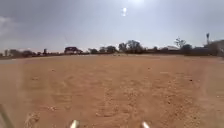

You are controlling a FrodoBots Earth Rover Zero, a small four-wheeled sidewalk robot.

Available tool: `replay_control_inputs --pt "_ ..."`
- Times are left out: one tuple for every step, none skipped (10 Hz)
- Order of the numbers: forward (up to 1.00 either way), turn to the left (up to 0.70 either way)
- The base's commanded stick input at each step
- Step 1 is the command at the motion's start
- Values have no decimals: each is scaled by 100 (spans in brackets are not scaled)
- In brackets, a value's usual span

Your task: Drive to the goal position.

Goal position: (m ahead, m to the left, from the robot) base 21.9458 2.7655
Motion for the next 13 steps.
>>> replay_control_inputs --pt "70 0" --pt "70 0" --pt "70 0" --pt "70 0" --pt "70 0" --pt "70 0" --pt "70 0" --pt "70 0" --pt "70 0" --pt "70 0" --pt "70 0" --pt "70 0" --pt "70 0"
